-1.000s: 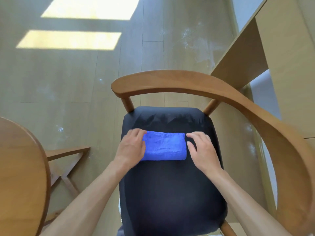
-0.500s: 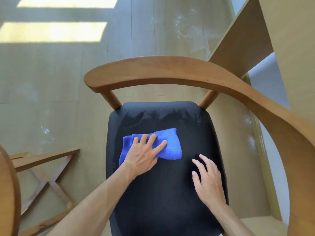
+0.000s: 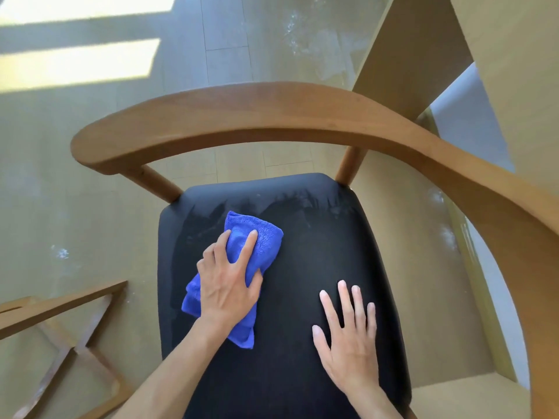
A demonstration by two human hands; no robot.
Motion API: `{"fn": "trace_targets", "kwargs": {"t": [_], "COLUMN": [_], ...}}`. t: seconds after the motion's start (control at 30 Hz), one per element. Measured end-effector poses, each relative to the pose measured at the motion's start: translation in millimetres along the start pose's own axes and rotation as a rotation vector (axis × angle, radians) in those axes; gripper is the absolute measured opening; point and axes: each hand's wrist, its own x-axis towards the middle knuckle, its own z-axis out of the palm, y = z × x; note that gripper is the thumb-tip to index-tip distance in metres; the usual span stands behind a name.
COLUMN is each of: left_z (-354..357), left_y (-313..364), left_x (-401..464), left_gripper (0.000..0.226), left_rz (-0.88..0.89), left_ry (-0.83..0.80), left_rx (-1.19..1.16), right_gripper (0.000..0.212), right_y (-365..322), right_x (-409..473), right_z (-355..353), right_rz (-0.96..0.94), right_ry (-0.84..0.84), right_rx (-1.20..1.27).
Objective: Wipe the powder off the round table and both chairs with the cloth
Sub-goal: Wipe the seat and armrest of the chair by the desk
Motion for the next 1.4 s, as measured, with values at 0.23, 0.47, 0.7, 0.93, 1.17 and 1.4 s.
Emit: {"fn": "trace_targets", "kwargs": {"t": [0.23, 0.47, 0.7, 0.93, 1.17, 1.4], "left_z": [23, 44, 16, -40, -37, -62], "left_y": [110, 140, 69, -71, -46, -48], "left_x": [65, 107, 117, 93, 75, 88], "left_gripper": [0.062, 0.062, 0.050, 0.050, 0.060, 0.067], "left_rz": [0.288, 0.466, 0.394, -0.064, -0.477, -0.299], "left_ry": [0.022, -0.154, -0.149, -0.003, 0.116, 0.224], "left_rx": [-0.050, 0.118, 0.002, 0.014, -0.120, 0.089], "right_gripper": [0.068, 0.074, 0.073, 0.070, 0.068, 0.068], "right_y": [4, 4, 3, 1, -1, -2], "right_x": [1, 2, 3, 2, 4, 5], "right_z": [8, 12, 12, 10, 12, 15], "right_rz": [-0.021, -0.032, -0.031, -0.018, -0.012, 0.001], "right_ry": [0.079, 0.104, 0.118, 0.111, 0.164, 0.214], "right_rx": [-0.017, 0.027, 0.034, 0.034, 0.051, 0.055]}}
